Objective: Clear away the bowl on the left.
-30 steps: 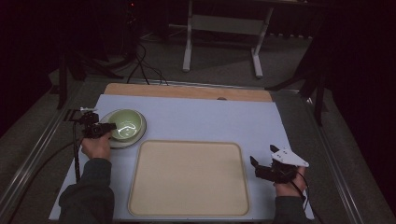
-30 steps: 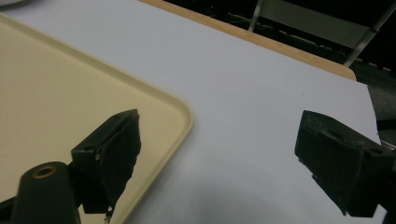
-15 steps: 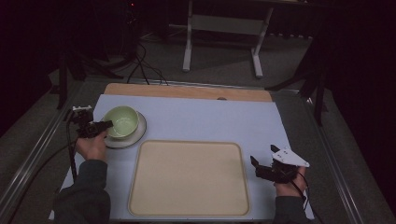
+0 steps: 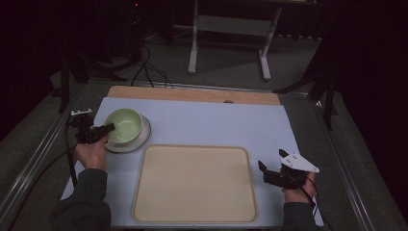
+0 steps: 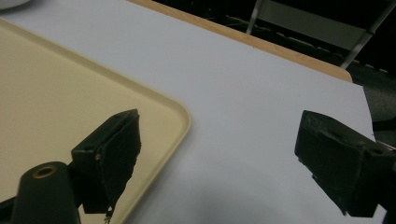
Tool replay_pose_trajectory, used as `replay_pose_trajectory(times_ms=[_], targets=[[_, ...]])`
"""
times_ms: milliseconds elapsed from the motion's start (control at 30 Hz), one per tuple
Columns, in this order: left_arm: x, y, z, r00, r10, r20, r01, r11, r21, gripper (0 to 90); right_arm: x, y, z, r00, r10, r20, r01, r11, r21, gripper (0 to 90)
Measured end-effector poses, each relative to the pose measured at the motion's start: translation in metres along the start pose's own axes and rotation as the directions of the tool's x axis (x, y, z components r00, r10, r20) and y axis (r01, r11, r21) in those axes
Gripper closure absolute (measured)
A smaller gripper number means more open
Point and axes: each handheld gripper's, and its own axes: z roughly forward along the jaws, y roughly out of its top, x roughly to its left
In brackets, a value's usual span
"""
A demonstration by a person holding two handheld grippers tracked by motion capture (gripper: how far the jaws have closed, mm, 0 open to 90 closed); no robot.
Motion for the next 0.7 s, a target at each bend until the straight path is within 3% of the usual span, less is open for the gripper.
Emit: replay_pose_trajectory(times_ms=[267, 700], targets=[[-0.006, -0.004, -0.010, 0.9988, 0.017, 0.046, -0.016, 0.9993, -0.034, 82.2, 0.000, 0.000, 0.000, 1.0000, -0.001, 0.000, 0.001, 1.000, 0.000, 13.9], [-0.019, -0.010, -0.019, 0.9943, 0.061, 0.087, -0.055, 0.9961, -0.069, 82.1, 0.000, 0.000, 0.000, 1.0000, 0.001, 0.000, -0.001, 1.000, 0.000, 13.9]])
